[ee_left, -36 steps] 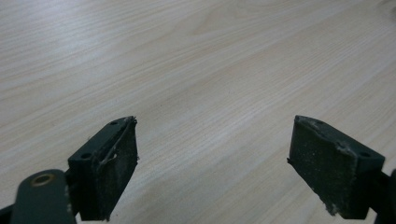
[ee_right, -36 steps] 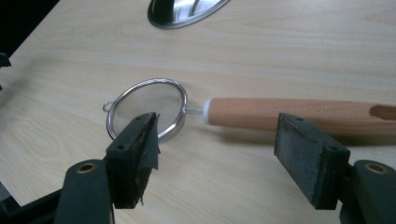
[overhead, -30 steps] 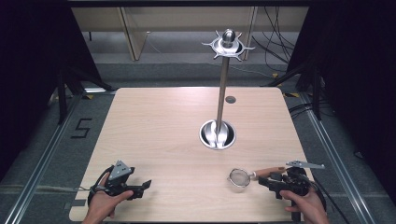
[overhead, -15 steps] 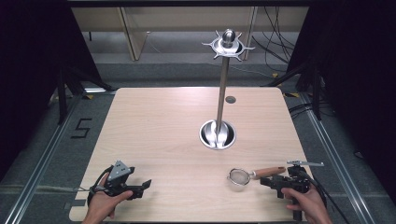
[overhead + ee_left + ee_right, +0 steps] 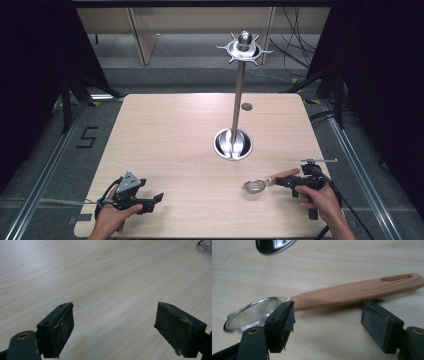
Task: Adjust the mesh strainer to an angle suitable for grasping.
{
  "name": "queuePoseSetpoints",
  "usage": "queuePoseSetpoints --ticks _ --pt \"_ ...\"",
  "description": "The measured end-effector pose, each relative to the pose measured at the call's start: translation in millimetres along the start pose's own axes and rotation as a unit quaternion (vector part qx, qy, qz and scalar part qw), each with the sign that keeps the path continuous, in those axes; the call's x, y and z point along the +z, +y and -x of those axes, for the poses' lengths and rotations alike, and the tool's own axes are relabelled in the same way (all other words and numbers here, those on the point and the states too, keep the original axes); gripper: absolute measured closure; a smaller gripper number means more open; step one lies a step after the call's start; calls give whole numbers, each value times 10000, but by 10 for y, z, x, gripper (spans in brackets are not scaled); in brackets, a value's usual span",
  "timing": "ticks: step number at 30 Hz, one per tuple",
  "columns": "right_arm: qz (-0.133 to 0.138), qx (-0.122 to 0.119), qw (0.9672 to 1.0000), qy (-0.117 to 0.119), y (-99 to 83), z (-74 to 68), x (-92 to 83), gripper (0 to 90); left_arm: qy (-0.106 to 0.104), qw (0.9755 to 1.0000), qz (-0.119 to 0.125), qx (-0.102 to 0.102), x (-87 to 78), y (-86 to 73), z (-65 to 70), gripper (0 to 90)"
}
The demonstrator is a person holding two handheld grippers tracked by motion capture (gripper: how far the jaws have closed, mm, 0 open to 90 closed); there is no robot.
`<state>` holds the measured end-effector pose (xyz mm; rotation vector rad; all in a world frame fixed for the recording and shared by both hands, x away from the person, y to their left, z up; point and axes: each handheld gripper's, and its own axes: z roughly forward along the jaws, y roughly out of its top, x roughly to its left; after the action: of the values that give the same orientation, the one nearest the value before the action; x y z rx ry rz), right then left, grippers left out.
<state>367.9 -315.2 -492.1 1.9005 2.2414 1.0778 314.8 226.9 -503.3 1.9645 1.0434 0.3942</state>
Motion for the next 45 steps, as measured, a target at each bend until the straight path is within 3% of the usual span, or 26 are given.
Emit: queuePoseSetpoints --ticks 3,4,7,9,10,11,12,14,15,18,21,24,25,27,29,30,31,33,34,35,37,38,40,42,43,45 --pt "-43 142 9998 -150 76 -54 49 270 0 9999 22 119 7 4 -20 148" --pt "-89 271 9995 -116 134 -80 100 270 -24 10000 26 23 12 1 -10 148" --pt "-53 200 9994 -274 197 -105 149 264 -21 10000 18 71 10 6 -12 149" --pt "-155 453 9987 -189 290 -174 202 257 -50 10000 50 66 16 11 -10 148" --pt "-30 185 9993 -312 316 -155 234 256 -52 10000 43 71 16 10 -9 148" --pt "30 571 9981 -230 329 -224 268 260 -53 9999 24 89 13 11 -9 148" --pt "-76 111 9990 -417 375 -192 261 259 -38 9999 37 111 17 13 -12 148" --pt "-103 137 9989 -432 400 -220 283 259 -56 10000 49 50 21 12 -4 148" --pt "-79 -64 9988 -473 431 -238 343 259 -66 10000 28 59 20 10 -8 148" --pt "-155 -104 9990 -416 463 -293 433 260 -34 10000 24 22 18 5 -3 148" --pt "-175 -363 9974 -590 497 -313 464 281 -70 9999 36 106 12 8 -15 148" --pt "-258 -304 9977 -552 499 -334 465 293 -87 9999 80 80 10 10 -8 148" --pt "-276 -297 9977 -542 487 -346 464 347 -89 9999 80 74 11 10 -7 149" --pt "-133 -624 9966 -520 488 -293 473 391 -71 9999 42 77 5 8 -4 149" --pt "-161 -724 9956 -576 484 -266 447 412 -100 9999 41 121 4 12 -10 149" --pt "69 -703 9961 -533 469 -246 475 432 -98 9999 46 117 4 12 -9 149" --pt "69 -703 9961 -533 469 -246 475 432 -98 9999 46 117 4 12 -9 149" --pt "-119 -710 9960 -539 464 -245 427 464 -99 9999 78 76 3 10 3 149" --pt "-117 -1034 9925 -641 458 -215 416 486 -128 9998 97 78 8 13 2 149" --pt "-143 -1125 9917 -599 451 -211 409 500 -108 9998 63 128 7 15 -5 149" --pt "-209 -976 9930 -639 437 -240 400 514 -114 9999 75 90 9 14 2 149" --pt "-368 -1179 9901 -666 455 -218 370 532 -121 9998 60 118 6 14 0 149" --pt "-399 -1303 9879 -735 442 -224 351 573 -140 9998 65 126 6 18 0 149" --pt "-520 -1161 9894 -702 433 -242 308 598 -150 9998 89 97 5 18 0 149" --pt "-434 -1301 9878 -731 429 -217 316 598 -161 9997 149 50 10 16 8 149" --pt "-469 -1282 9877 -756 432 -201 313 584 -176 9997 159 66 8 19 7 149"
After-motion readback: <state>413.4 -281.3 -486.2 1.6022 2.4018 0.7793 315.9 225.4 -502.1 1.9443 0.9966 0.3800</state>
